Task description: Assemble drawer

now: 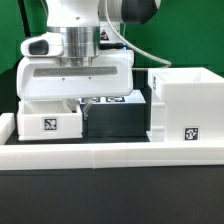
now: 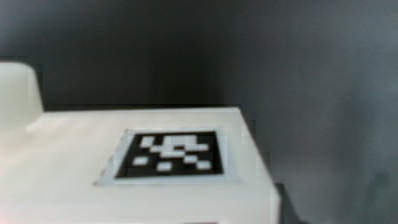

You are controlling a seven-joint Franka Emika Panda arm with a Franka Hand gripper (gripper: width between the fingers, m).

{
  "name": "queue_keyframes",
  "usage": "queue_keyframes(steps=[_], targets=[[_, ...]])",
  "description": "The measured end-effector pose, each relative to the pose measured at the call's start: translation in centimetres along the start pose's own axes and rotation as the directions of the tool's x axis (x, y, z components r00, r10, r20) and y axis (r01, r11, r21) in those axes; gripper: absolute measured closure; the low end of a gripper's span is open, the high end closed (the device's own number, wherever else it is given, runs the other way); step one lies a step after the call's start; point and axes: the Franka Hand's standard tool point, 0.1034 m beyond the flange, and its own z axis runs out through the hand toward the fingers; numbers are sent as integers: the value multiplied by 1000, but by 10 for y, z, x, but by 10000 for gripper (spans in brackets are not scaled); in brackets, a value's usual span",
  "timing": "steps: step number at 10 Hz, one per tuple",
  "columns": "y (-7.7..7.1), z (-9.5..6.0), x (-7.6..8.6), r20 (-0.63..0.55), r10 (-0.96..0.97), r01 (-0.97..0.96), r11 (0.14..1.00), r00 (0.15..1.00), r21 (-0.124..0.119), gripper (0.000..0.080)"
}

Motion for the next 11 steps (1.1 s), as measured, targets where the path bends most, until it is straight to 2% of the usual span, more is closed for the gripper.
queue_keyframes(steps=[2, 6, 8, 10, 11], targets=[[-6, -4, 0, 10, -226, 226, 974, 974, 5, 757], [-3, -5, -1, 19, -434, 434, 901, 901, 3, 757], [-4, -4, -2, 30, -617, 617, 787, 787, 0, 757], [-11, -4, 1, 43, -742, 742, 670, 669, 4, 757], [-10, -4, 1, 47, -769, 769, 639, 638, 5, 757]])
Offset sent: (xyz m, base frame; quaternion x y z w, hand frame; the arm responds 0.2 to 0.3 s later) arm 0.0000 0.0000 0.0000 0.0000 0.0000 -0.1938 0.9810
